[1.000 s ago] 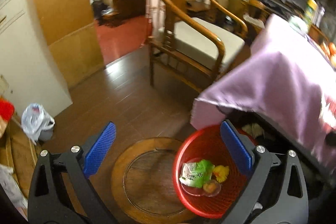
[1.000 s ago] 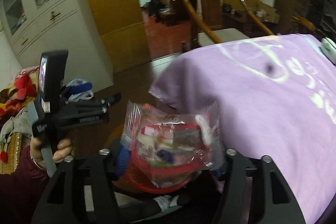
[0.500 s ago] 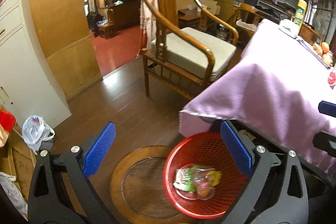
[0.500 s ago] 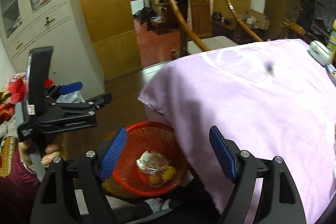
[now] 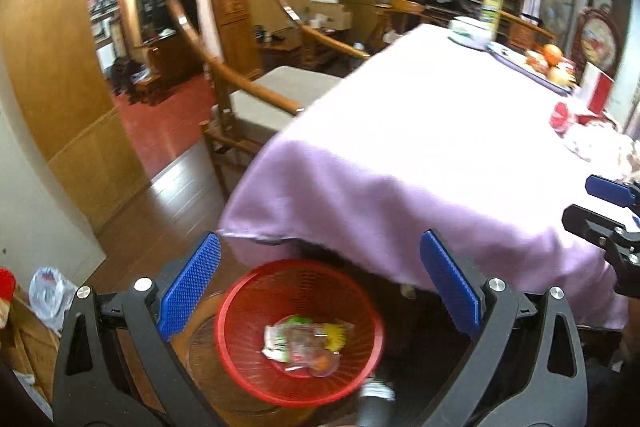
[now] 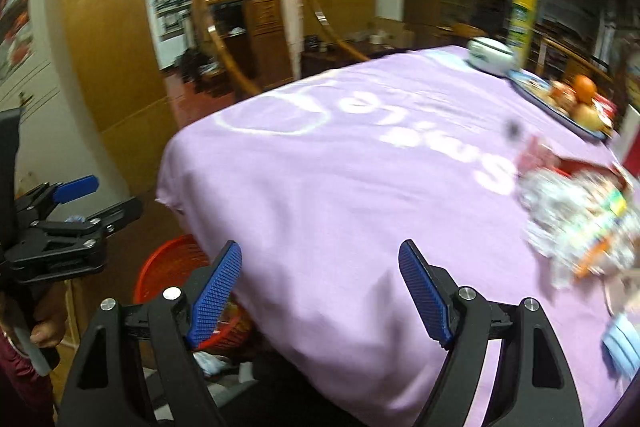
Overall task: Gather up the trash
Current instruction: 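Move both tools back over the table toward the blue face mask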
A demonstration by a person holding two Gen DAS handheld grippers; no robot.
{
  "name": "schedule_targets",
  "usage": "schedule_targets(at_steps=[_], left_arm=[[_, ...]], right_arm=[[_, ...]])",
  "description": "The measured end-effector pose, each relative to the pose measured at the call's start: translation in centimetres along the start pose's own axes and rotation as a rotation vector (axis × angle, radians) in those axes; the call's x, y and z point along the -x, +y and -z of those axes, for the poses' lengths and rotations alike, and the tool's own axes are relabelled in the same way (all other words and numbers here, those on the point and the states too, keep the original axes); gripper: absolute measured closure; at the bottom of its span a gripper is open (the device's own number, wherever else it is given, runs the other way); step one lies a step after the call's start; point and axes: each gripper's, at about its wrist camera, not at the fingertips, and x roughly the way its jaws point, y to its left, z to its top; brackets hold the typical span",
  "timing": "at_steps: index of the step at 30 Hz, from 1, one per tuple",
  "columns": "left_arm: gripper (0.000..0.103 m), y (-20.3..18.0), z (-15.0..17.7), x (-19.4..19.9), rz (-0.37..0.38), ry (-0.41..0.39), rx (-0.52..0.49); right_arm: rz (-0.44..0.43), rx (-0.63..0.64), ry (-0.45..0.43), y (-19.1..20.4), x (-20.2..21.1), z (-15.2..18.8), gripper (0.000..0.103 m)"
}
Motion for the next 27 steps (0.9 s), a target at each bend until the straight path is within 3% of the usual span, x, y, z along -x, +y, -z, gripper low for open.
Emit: schedule_targets(at_steps=[14, 27], left_arm=[[0.007, -15.0, -2.3, 0.0, 0.168, 0.014, -0.183], [0.007, -25.5, -3.8, -2.4, 0.289, 0.06, -0.303]], right_arm=[[0.169, -0.244, -0.088, -14.2, 5.3, 5.2, 0.019], [0.299, -0.346, -0.069, -21.2, 7.3, 8.4, 0.019]])
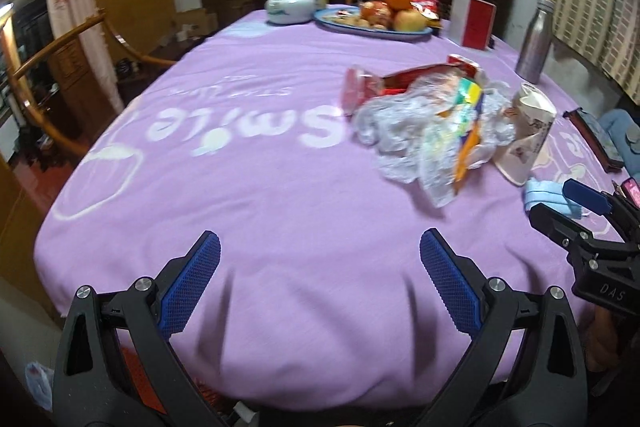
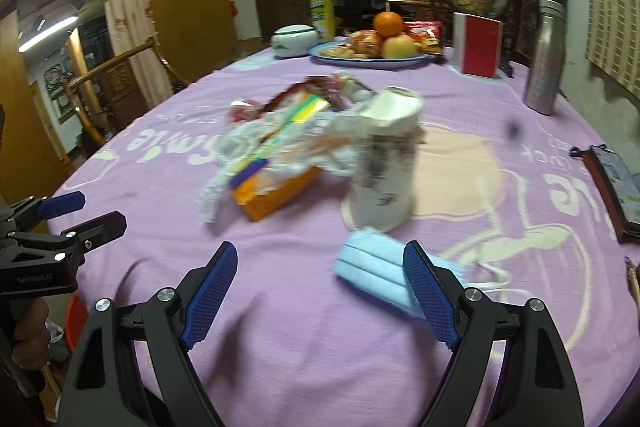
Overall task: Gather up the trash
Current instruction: 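Move both tools back over the table toward the blue face mask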
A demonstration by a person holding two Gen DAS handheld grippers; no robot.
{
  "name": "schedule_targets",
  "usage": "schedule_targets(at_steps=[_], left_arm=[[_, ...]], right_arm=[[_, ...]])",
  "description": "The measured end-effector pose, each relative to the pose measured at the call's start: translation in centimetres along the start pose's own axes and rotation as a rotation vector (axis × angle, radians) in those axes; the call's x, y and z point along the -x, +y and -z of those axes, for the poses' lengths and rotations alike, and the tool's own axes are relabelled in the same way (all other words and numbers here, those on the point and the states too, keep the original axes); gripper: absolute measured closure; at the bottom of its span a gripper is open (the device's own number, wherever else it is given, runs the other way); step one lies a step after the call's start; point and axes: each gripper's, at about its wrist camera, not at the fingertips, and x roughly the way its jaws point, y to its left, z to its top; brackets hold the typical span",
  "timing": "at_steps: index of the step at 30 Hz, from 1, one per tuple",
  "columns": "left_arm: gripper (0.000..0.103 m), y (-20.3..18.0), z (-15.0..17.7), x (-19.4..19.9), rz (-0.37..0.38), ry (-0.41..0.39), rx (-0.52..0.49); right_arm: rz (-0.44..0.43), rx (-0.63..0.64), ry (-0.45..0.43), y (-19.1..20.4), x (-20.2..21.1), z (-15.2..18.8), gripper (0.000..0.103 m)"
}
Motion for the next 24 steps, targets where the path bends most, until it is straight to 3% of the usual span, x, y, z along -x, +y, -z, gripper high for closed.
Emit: schedule_targets(at_steps=[9, 17, 24], left_arm=[[0.007, -2.8, -2.9, -2.7, 0.077, 0.01, -0.032], [0.007, -4.4, -5.2, -5.1, 0.159, 0.019, -0.035], [0.007, -4.3, -5.6, -6.6, 0.154, 0.041, -0.021]], right_arm=[[0.076, -0.049, 0.048, -3.0, -1.2, -0.1, 0.016], [0.043, -0.067, 0.109, -3.3, -2.2, -0.5, 0.016], [0.012, -0.078, 0.105, -3.6, -2.2, -0.3, 0.016]])
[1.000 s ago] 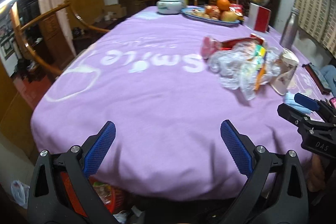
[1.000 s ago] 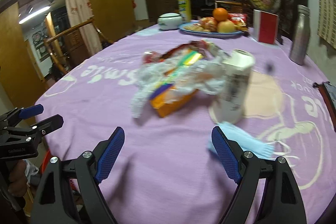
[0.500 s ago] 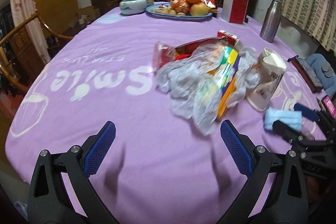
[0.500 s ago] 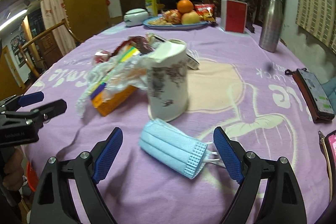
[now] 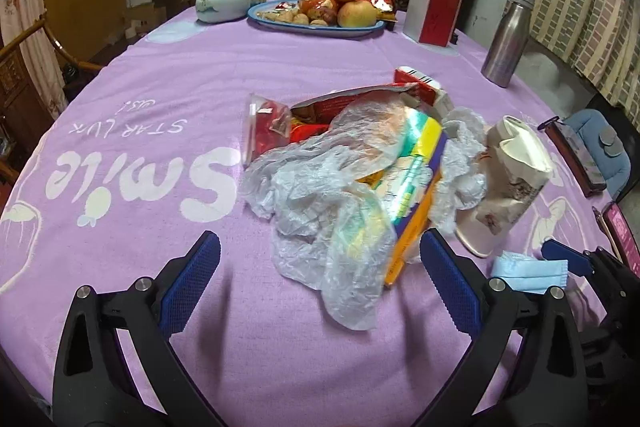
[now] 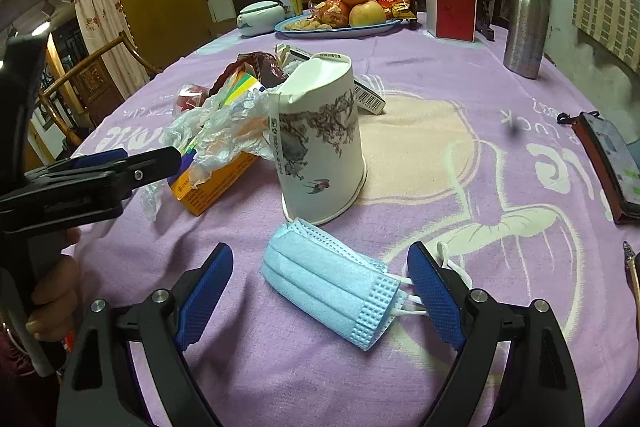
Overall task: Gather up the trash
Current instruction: 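Move both tools back over the table toward the blue face mask, then grasp the clear plastic wrapper with the left tool while the right tool grasps the white paper cup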
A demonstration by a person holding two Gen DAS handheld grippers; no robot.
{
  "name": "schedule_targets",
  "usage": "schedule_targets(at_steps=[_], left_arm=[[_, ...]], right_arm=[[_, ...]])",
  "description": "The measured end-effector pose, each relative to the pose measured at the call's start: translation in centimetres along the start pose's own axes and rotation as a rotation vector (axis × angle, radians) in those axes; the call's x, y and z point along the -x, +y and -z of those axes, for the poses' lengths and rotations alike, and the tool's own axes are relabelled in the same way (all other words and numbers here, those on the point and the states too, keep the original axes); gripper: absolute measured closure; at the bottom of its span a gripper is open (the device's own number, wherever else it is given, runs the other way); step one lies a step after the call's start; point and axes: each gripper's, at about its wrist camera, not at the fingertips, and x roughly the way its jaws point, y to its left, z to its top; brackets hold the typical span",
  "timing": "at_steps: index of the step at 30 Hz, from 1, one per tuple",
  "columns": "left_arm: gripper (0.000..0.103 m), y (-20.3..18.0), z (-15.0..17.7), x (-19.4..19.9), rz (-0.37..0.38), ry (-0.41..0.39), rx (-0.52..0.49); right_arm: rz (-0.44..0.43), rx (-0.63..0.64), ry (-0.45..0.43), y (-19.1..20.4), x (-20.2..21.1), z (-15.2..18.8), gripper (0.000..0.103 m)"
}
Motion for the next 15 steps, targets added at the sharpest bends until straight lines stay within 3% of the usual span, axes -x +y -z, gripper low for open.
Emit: schedule_targets(at_steps=[8, 15], left_arm=[[0.007, 2.5, -0.1, -0.2, -0.038, 0.021, 0.033], [0.007, 2.3, -1.3, -0.9, -0.04, 0.016, 0.001]], right_arm=[[-0.029, -0.025, -0.006, -0.8, 0.8, 0.0, 0.015], [-0.031, -0.044, -0.077, -2.0, 2.0, -2.1, 0.015]])
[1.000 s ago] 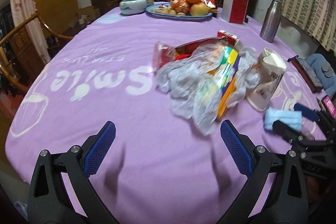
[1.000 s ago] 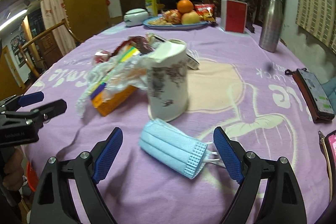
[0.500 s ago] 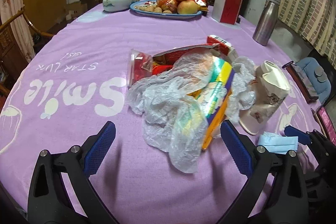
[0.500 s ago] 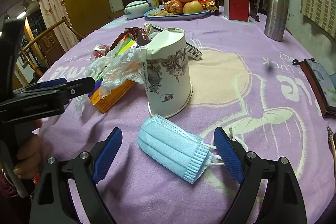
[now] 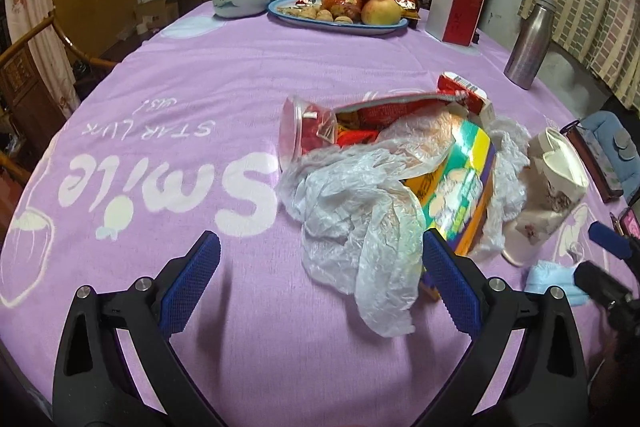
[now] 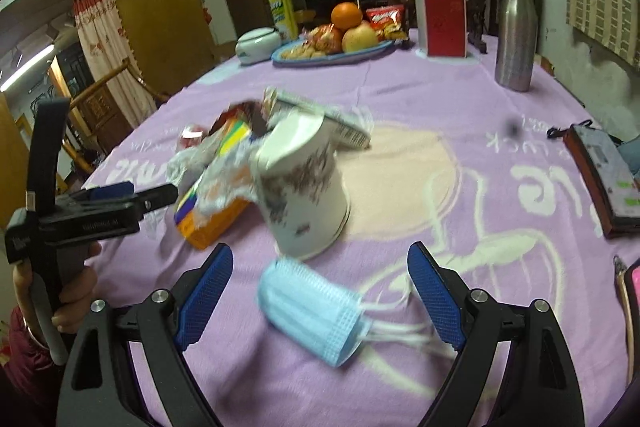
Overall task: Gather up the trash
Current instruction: 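Grasp the clear plastic wrapper with the left tool while the right tool grasps the white paper cup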
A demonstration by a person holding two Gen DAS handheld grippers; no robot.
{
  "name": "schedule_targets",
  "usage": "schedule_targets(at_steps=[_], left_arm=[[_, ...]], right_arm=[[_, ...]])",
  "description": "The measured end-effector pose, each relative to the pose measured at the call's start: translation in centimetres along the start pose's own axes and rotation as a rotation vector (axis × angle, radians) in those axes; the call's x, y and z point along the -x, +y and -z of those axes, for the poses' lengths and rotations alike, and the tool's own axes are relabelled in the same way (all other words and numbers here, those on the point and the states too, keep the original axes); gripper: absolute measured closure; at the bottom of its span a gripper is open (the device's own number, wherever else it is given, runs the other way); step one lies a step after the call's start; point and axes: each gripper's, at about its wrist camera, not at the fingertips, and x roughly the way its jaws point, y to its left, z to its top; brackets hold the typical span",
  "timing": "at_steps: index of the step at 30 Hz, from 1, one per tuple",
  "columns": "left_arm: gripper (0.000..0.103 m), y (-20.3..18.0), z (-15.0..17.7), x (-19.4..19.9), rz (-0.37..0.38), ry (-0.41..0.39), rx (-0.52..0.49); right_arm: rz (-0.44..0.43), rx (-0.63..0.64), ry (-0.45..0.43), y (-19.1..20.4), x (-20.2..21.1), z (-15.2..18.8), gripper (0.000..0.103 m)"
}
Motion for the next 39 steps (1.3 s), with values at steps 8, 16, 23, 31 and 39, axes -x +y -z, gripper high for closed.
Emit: schedule_targets(at_steps=[8, 16, 23, 31, 39], left_arm=[[0.007, -0.3, -2.3, -2.1, 0.038, 0.012, 0.002], [0.057, -0.1, -3.3, -3.0, 0.113, 0.004, -0.049], [0.068, 3.4, -1.5, -0.4, 0.069, -0.032, -0.013], [0.068, 8.5, -0.1, 1.6, -0.038, -0.058, 0.07], [0.068, 9.9, -0.7, 0.4, 0.012, -0.056, 0.123]], right_arm=[[-0.034, -0.031, -0.006, -0.8, -1.0, -2.1, 0.015], [-0.058, -0.011, 0.007, 0.0, -2.9, -4.1, 0.015], [-0.064, -0.032, 0.052, -0.6, -4.7, -4.4, 0.015], [-0.053, -0.015, 0.096, 0.4, -6.2, -4.6, 0.015], [0.023, -0.035, 0.057, 0.3, -6.6, -5.5, 0.049]])
